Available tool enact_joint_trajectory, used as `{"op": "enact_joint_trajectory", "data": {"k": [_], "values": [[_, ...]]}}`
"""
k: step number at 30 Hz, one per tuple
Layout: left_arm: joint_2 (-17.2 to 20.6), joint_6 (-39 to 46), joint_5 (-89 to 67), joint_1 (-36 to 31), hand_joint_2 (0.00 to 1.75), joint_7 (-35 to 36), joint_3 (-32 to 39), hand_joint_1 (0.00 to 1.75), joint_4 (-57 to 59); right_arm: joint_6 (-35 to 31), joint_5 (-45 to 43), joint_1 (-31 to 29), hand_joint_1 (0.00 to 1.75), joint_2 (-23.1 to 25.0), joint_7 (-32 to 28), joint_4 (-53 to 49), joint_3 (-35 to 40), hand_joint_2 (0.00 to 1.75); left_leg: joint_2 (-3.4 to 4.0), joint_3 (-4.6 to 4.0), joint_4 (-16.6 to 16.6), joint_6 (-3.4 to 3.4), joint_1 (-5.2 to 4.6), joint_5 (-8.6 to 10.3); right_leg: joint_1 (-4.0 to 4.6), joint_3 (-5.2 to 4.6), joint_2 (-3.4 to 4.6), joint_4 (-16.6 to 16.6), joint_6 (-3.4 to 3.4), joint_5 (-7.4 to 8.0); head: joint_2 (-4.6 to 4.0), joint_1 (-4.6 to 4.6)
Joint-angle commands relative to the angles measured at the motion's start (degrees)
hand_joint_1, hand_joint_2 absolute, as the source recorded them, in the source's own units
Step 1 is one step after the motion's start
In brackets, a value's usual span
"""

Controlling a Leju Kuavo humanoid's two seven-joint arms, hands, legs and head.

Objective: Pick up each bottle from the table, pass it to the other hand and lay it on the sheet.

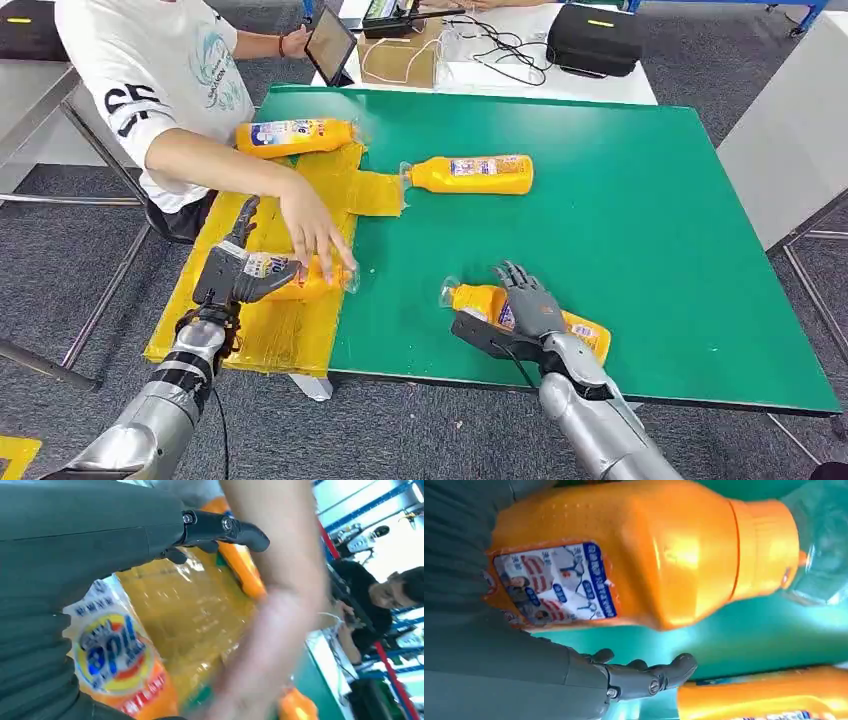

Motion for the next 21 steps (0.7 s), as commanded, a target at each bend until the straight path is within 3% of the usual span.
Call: {"op": "enact_joint_trajectory", "data": {"k": [1, 12, 15, 21], "values": [[-3.52, -1.59, 0.57, -2.65, 1.75, 0.11, 3.93, 0.0, 0.76, 1.53, 1.42, 5.85, 0.0, -3.56, 1.7, -6.35, -1.87, 1.75, -0.27, 0.12, 0.04, -0.06, 0.1, -0.08, 0.11, 0.27, -0.32, -0.01, -0.09, -0.16, 0.0, 0.0], [-3.54, -1.91, 0.47, -2.66, 1.75, 0.11, 4.35, 0.0, 0.81, 1.97, 2.49, 5.91, 0.0, -3.54, 2.43, -6.51, -1.99, 1.75, -0.13, 0.13, 0.01, -0.06, 0.08, -0.08, 0.1, 0.23, -0.18, -0.03, -0.07, -0.12, -0.02, 0.0], [-4.55, -2.84, 0.13, -1.87, 1.75, 0.32, 5.03, 0.0, -0.68, 1.78, 3.89, 8.96, 0.0, -4.46, 2.76, -10.71, -3.61, 1.75, -0.14, 0.23, 0.05, -0.08, 0.13, -0.17, 0.15, 0.37, -0.22, -0.02, -0.11, -0.2, -0.02, 0.0], [-5.58, -2.29, -0.63, -1.83, 1.75, 0.53, 5.25, 0.0, -1.08, -1.24, 3.49, 9.77, 0.0, -0.79, -0.45, -13.69, -6.11, 1.75, -0.13, 0.08, 0.03, -0.07, 0.07, -0.11, 0.08, 0.2, -0.16, 0.01, -0.09, -0.13, -0.02, 0.0]]}}
